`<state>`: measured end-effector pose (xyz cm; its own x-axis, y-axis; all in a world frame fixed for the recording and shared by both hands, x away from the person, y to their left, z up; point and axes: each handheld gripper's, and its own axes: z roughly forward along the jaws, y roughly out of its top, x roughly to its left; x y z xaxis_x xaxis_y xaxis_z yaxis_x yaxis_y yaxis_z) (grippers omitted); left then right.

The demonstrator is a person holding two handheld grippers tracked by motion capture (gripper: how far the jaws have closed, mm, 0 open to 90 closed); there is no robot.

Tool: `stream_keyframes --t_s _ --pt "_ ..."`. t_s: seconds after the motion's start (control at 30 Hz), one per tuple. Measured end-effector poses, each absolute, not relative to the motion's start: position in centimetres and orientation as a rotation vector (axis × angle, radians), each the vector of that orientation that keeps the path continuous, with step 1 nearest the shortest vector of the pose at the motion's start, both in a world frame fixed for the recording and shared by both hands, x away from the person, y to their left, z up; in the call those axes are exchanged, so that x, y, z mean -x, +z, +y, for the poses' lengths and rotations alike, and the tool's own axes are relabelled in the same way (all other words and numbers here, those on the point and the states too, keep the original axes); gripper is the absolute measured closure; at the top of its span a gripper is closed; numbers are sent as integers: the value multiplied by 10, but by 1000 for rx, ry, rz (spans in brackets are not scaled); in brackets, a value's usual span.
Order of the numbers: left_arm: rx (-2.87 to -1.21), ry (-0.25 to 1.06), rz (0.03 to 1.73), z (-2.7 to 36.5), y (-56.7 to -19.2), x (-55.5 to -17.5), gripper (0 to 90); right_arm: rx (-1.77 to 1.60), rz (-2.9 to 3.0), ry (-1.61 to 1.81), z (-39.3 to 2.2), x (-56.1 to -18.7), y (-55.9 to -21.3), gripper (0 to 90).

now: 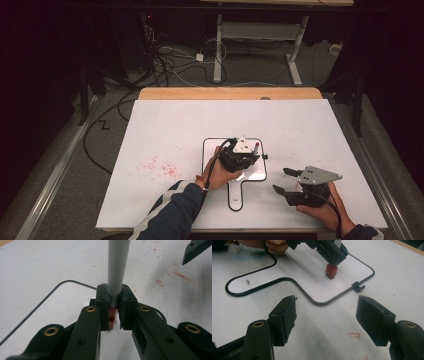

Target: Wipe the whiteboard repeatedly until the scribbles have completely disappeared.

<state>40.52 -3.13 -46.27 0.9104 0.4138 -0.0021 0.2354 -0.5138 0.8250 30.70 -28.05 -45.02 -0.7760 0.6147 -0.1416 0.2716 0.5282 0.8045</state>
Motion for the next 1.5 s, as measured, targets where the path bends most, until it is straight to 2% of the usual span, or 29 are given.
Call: stream_keyframes --t_s 0.43,0.97,1.5 --pt "-2131 177 374 -24 -466 -368 785 -722 2355 1138 -279 -306 -448 334" --pt "-2131 229 365 -18 -450 -368 782 -744 2262 1194 -283 -307 -439 348" --pt "-2131 194 386 -15 -447 -364 782 -686 2237 1315 -261 -305 -426 410"
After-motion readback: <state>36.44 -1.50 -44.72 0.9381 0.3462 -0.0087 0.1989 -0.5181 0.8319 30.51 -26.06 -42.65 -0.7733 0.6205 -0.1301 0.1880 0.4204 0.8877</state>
